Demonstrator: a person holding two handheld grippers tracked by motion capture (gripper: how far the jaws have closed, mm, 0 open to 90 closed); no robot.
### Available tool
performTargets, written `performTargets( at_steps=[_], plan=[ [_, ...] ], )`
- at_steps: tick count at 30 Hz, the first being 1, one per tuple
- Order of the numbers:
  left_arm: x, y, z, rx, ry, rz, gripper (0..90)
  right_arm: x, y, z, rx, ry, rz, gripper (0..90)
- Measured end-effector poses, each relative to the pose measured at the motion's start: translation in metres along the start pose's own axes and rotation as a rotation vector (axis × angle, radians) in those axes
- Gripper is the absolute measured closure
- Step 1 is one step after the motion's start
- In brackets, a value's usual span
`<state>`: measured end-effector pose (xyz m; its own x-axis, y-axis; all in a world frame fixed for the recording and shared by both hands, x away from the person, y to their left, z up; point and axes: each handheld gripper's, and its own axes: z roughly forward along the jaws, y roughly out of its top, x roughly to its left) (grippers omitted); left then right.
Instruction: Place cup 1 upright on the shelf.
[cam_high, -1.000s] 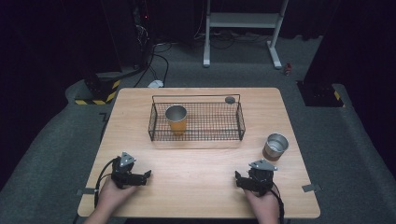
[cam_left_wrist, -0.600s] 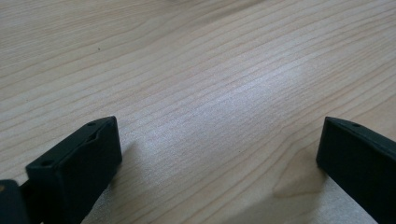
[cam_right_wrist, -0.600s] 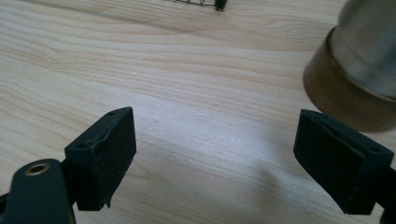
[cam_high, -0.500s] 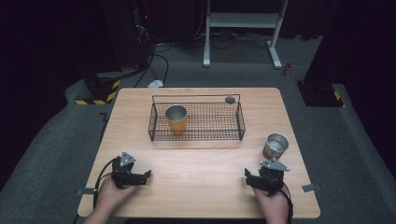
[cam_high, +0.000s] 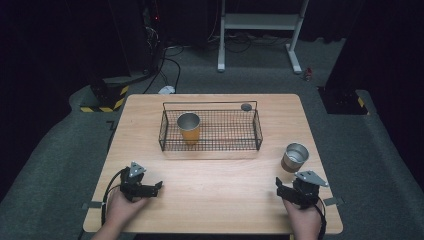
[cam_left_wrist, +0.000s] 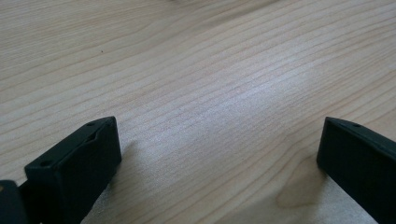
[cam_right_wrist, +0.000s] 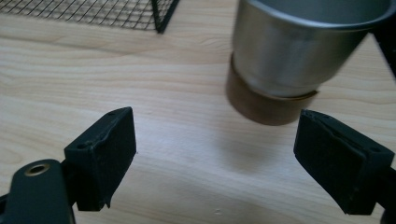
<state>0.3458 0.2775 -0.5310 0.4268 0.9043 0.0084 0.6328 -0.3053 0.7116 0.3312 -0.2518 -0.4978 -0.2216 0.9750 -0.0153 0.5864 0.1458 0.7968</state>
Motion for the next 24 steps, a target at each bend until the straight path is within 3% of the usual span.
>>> performTargets(
  at_steps=[3,11,18,24],
  plan=[
    [0.000,0.000,0.000,0.000,0.000,0.000,0.1,-0.010,0.002,-0.003,-0.017,-0.018,0.031,12.9],
    [0.000,0.000,0.000,-0.001,0.002,-0.003,0.1,-0.027,0.010,0.004,-0.031,-0.046,0.030,11.8],
    [0.000,0.000,0.000,0.002,0.007,-0.014,0.1,-0.038,0.020,0.019,-0.032,-0.057,0.050,11.6],
    [0.002,0.001,0.001,-0.001,0.019,-0.021,0.2,-0.038,0.031,0.031,-0.043,-0.056,0.049,11.6]
  ],
)
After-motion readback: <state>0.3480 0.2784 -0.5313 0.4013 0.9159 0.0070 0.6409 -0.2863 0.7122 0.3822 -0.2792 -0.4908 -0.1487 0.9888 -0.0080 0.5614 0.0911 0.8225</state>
